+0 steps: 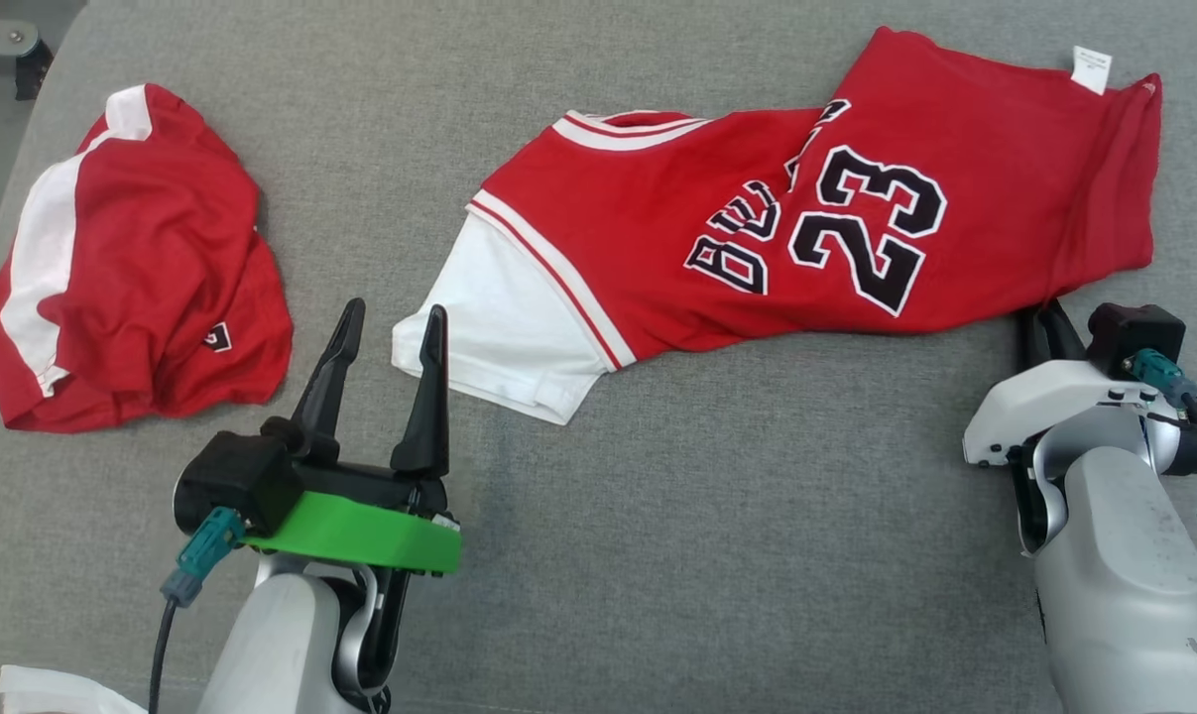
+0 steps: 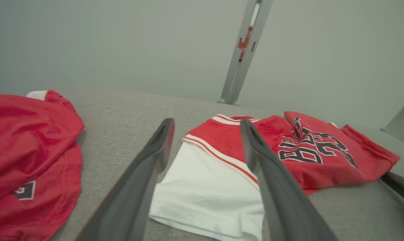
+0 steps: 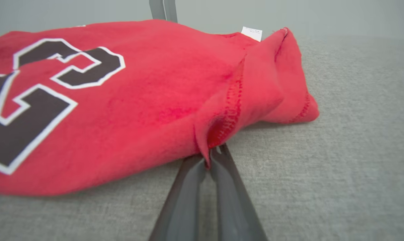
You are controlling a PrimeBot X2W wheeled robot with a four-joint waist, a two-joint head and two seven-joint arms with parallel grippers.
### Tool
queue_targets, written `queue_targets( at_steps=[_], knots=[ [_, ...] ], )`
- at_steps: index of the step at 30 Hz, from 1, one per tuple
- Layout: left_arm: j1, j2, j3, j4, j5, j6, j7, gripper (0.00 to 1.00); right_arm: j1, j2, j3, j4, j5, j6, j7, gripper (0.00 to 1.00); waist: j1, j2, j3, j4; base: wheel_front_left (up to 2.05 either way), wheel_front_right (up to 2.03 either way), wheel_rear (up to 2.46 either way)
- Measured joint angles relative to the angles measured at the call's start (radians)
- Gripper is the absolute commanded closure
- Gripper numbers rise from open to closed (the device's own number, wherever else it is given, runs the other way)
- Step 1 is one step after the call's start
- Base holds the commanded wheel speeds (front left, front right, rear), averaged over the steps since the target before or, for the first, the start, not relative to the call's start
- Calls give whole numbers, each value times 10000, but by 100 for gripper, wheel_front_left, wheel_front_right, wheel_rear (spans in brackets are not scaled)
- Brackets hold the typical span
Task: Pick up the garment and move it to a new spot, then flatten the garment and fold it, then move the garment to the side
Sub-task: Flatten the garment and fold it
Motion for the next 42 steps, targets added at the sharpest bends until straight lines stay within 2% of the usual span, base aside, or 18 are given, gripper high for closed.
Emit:
queue_targets(
  at_steps=[10, 13, 16, 19, 26, 29, 32, 35, 42],
  knots=[
    [221, -15, 247, 107, 46, 0, 0, 0, 1127, -29, 953, -1195, 272, 2, 29, 100, 0, 0, -577, -861, 0, 0, 0],
    [391, -19, 255, 144, 36, 0, 0, 0, 1432, -257, 1417, -1774, 451, 4, 456, 100, 0, 0, -809, -1176, 0, 0, 0],
    [548, -21, 297, 134, -6, 0, 0, 0, 1765, -591, 1973, -2662, 851, 6, 1289, 100, 0, 0, -1064, -1475, 0, 0, 0],
    [642, -21, 270, 136, -71, 0, 0, 0, 2268, -1195, 2336, -3969, 1313, 6, 2431, 100, 0, 0, -1330, -1762, 0, 0, 0],
    [802, -25, 29, 140, -282, 0, 0, 0, 3382, -2077, 2268, -7206, 2311, 6, 4957, 100, 0, 0, -1902, -1955, 0, 0, 0],
    [850, -29, -98, 146, -349, 0, -2, 0, 3538, -2228, 2234, -7996, 2614, 6, 5973, 100, 0, 0, -2000, -1796, 0, 0, 0],
    [848, -27, -190, 151, -349, 0, 0, 0, 3498, -2652, 2263, -8176, 2629, 6, 6752, 100, 0, 0, -2019, -1558, 0, 0, 0],
    [767, -29, -374, 159, -353, 0, 0, 0, 3075, -3045, 2265, -7756, 2606, 6, 7166, 100, 0, 0, -1943, -1260, 0, 0, 0],
    [420, -25, -621, 253, -439, 0, 0, 0, 1678, -3689, 2500, -5288, 2631, 8, 7497, 100, 0, 0, -1438, -422, 0, 0, 0]
  ],
)
